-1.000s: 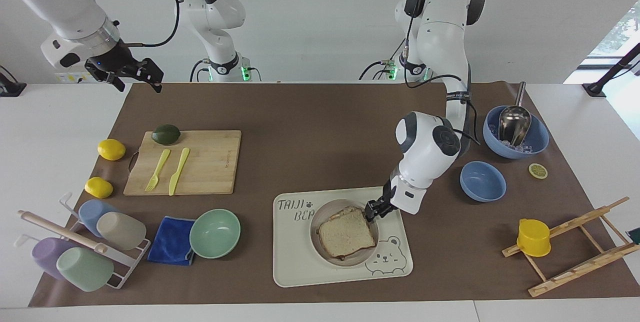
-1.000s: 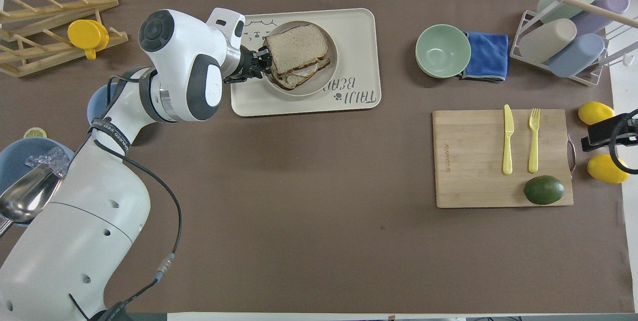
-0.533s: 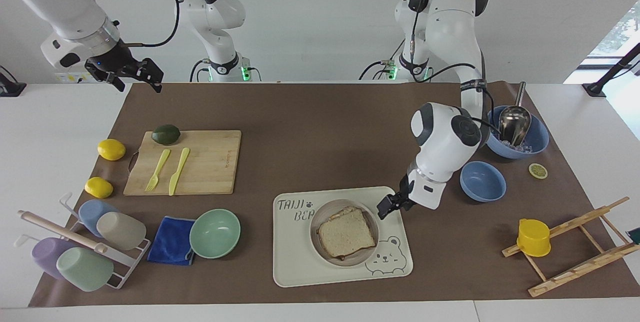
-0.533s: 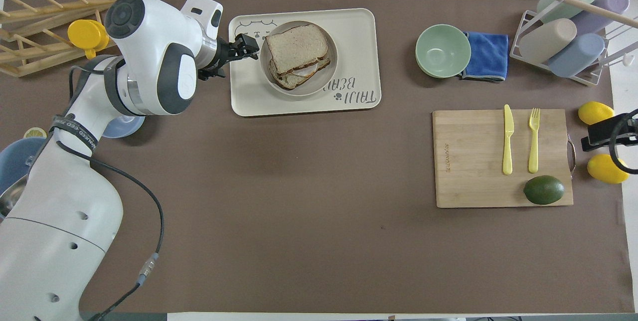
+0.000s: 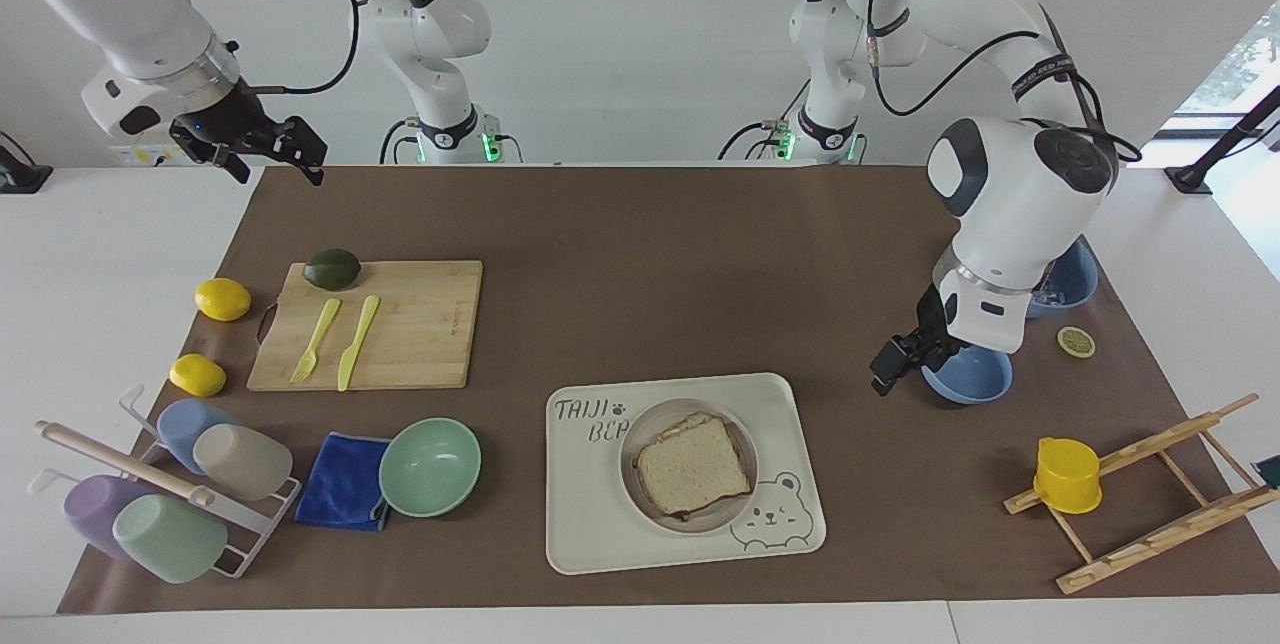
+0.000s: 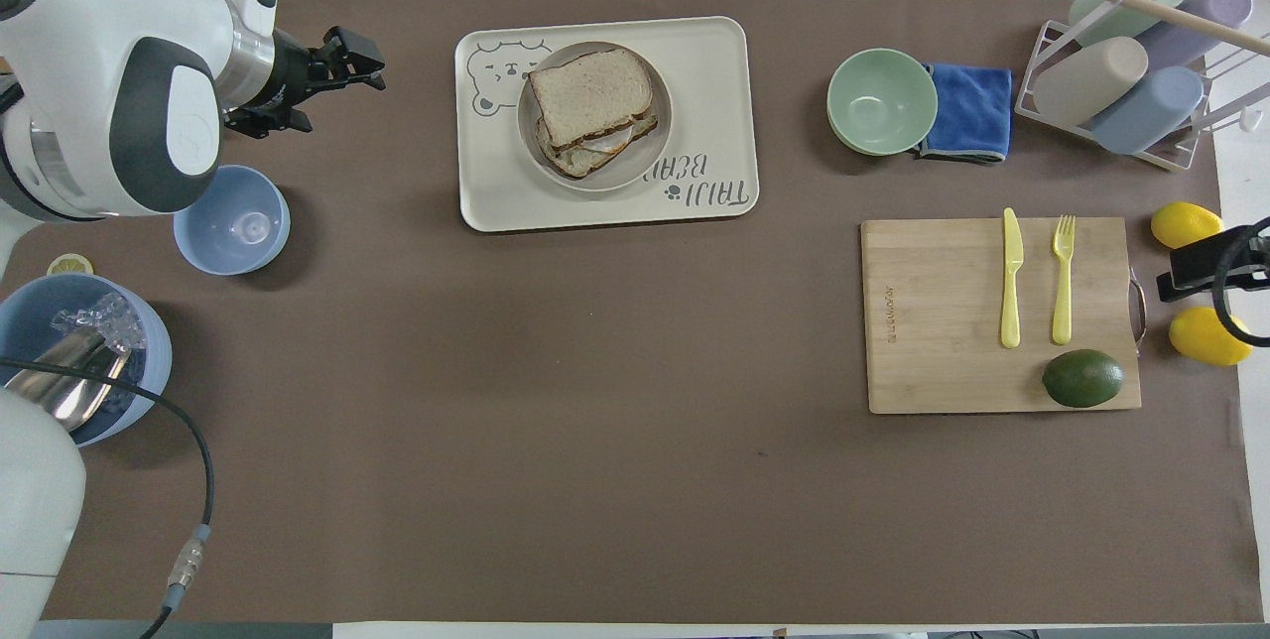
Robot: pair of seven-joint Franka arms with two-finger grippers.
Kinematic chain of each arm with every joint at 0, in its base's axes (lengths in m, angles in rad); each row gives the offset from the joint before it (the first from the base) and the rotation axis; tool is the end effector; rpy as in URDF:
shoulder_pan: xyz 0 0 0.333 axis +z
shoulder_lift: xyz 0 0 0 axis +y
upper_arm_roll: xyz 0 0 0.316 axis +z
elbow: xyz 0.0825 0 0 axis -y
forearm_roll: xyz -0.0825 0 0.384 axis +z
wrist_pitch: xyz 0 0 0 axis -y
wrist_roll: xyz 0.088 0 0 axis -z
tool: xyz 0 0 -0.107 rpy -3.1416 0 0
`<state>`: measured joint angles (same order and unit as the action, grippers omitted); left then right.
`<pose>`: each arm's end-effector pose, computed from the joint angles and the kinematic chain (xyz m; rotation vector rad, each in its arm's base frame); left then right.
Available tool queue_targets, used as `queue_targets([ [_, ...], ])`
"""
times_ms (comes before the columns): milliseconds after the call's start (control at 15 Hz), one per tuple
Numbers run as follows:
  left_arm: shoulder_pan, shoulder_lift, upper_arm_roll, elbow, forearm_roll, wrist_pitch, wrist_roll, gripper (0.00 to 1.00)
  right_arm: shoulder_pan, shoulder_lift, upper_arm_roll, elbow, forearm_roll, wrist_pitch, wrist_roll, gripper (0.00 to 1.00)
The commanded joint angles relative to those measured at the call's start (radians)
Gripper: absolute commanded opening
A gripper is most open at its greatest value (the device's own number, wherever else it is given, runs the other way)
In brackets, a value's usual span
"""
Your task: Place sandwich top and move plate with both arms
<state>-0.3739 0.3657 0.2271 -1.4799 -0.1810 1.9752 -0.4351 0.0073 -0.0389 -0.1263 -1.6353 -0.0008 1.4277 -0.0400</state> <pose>0.6694 -0.1330 0.4845 2.9692 0.4911 0.1617 0.5211 -0.0637 0.6042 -3.1107 0.1222 0.2624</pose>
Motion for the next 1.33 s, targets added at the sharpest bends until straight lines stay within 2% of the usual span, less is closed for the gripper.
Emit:
queue_targets([
  [0, 0.003, -0.106, 0.02, -0.034, 0.043, -0.103, 0.067, 1.0, -0.013, -0.013, 0.01, -0.014, 0.016, 0.008, 0.012, 1.0],
  [200, 0.056, -0.209, 0.02, -0.034, 0.045, -0.232, 0.169, 1.0, -0.013, -0.013, 0.01, -0.014, 0.016, 0.008, 0.012, 1.0],
  [400, 0.087, -0.298, 0.018, -0.036, 0.107, -0.35, 0.271, 1.0, -0.013, -0.015, 0.01, -0.014, 0.016, 0.008, 0.012, 1.0],
  [733, 0.069, -0.382, 0.011, -0.054, 0.167, -0.513, 0.325, 1.0, -0.013, -0.013, 0.01, -0.014, 0.016, 0.008, 0.012, 1.0],
  [867, 0.069, -0.415, 0.006, -0.11, 0.167, -0.506, 0.363, 1.0, -0.013, -0.013, 0.01, -0.014, 0.016, 0.008, 0.012, 1.0],
  [1000, 0.096, -0.432, -0.035, -0.175, 0.166, -0.404, 0.38, 1.0, -0.013, -0.013, 0.01, -0.014, 0.016, 0.008, 0.012, 1.0],
  [1067, 0.142, -0.432, -0.078, -0.192, 0.166, -0.365, 0.369, 1.0, -0.013, -0.013, 0.01, -0.014, 0.016, 0.008, 0.012, 1.0],
  [1133, 0.18, -0.429, -0.124, -0.192, 0.164, -0.358, 0.363, 1.0, -0.013, -0.013, 0.01, -0.014, 0.016, 0.008, 0.011, 1.0],
  [1267, 0.214, -0.421, -0.15, -0.184, 0.161, -0.364, 0.361, 1.0, -0.013, -0.013, 0.01, -0.014, 0.016, 0.008, 0.012, 1.0],
])
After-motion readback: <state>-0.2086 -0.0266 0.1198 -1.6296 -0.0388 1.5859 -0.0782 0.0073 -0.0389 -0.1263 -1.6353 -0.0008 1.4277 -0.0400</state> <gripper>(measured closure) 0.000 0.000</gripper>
